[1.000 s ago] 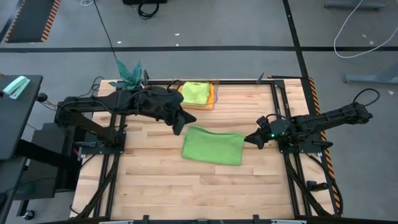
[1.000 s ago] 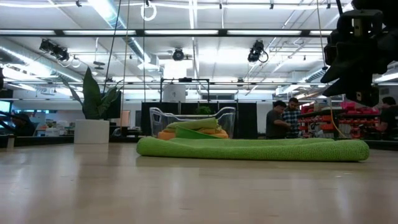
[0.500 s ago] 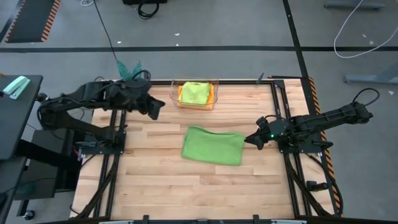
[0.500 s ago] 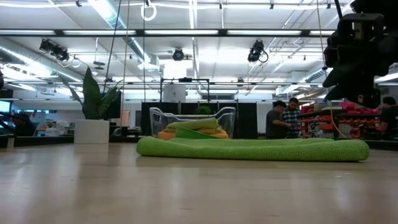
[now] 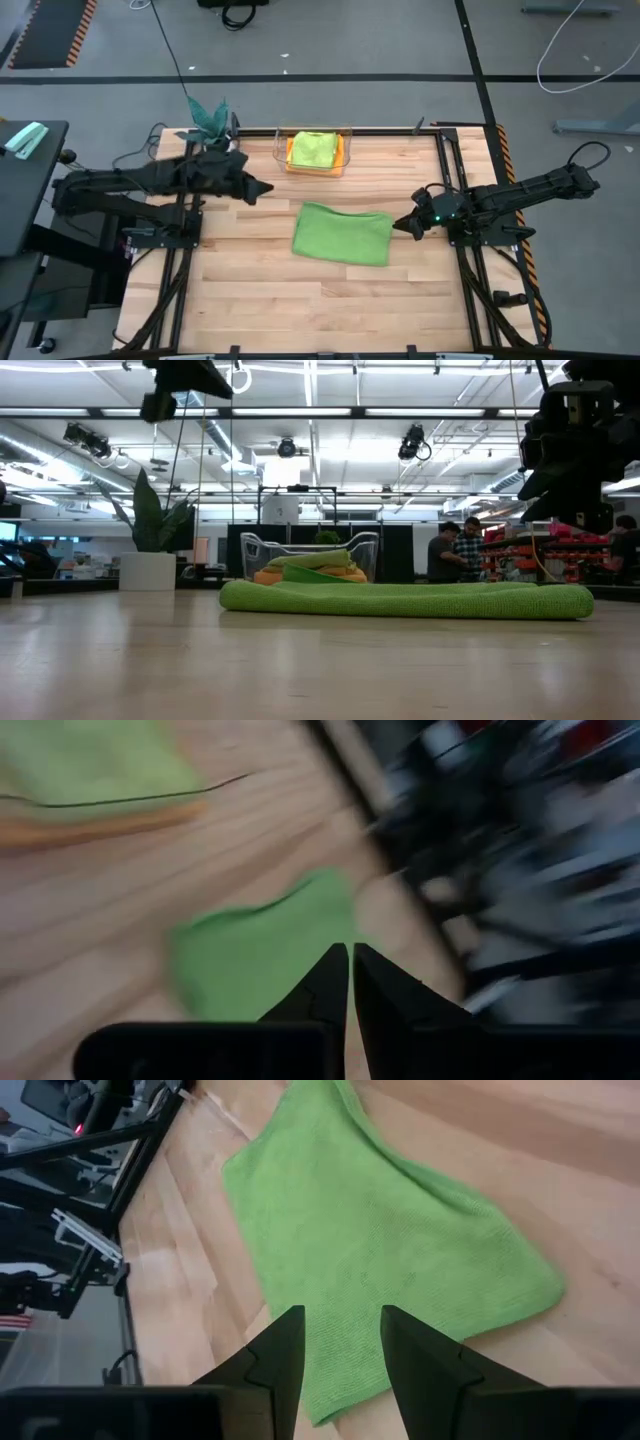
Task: Fold microfiber towels
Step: Fold the green towel
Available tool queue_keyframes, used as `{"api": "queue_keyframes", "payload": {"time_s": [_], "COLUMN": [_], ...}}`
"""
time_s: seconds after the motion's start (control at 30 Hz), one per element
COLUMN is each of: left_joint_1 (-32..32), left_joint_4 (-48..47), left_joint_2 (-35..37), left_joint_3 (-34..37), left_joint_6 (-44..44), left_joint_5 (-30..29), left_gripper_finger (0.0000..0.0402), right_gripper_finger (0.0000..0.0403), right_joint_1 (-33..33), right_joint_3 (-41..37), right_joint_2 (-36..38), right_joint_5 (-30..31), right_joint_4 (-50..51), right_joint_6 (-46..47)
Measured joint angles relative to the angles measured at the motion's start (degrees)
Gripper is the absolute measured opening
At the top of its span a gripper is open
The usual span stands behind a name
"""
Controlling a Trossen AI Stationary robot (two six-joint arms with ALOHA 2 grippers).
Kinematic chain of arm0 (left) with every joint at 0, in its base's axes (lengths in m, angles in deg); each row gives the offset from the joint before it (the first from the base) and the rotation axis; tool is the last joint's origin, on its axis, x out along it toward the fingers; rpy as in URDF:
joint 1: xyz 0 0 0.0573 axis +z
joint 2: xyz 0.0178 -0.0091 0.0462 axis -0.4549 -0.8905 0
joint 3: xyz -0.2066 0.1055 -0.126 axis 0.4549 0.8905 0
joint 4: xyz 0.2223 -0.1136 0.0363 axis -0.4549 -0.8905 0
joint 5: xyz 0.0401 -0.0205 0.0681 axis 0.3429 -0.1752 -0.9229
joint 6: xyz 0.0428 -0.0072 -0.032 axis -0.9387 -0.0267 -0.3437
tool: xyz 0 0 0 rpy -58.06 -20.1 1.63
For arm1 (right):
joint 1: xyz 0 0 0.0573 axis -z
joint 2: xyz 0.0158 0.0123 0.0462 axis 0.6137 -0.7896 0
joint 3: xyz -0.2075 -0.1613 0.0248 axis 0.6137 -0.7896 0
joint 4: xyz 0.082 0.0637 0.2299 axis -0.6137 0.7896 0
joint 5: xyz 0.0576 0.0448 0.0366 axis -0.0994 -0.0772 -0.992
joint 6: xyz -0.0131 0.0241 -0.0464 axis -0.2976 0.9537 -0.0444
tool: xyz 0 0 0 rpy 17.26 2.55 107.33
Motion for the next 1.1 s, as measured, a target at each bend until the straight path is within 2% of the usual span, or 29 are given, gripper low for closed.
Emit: {"api": "queue_keyframes", "payload": {"time_s": [0.17, 0.27, 0.37, 0.5, 0.73, 1.1], "left_joint_1": [0.0, -1.1, -2.1, -3.0, -3.0, -3.0], "left_joint_4": [25.5, 34.6, 41.1, 44.3, 40.2, 40.9], "left_joint_2": [6.3, 6.9, 6.5, 6.1, 2.4, -13.2], "left_joint_3": [19.2, 27.7, 33.2, 36.0, 36.3, 36.3], "left_joint_6": [8.2, 12.5, 15.7, 17.1, 17.7, 19.0], "left_joint_5": [1.7, 1.9, 1.8, 1.8, 1.8, 8.9], "left_gripper_finger": [0.0035, 0.0038, 0.0038, 0.0033, 0.0030, 0.0036], "right_gripper_finger": [0.0140, 0.0140, 0.0140, 0.0140, 0.0140, 0.0140], "right_joint_1": [0.0, 0.0, 0.0, 0.0, 0.0, 0.0], "right_joint_3": [0.0, 0.0, 0.0, 0.0, 0.0, 0.0], "right_joint_2": [0.0, 0.0, 0.0, 0.0, -0.2, -1.4], "right_joint_5": [-3.1, -3.8, -3.8, -3.8, -2.3, -1.4], "right_joint_4": [-1.2, -1.5, -1.5, -1.7, -1.6, -1.6], "right_joint_6": [0.8, 0.8, 0.9, 1.5, 1.8, 4.0]}}
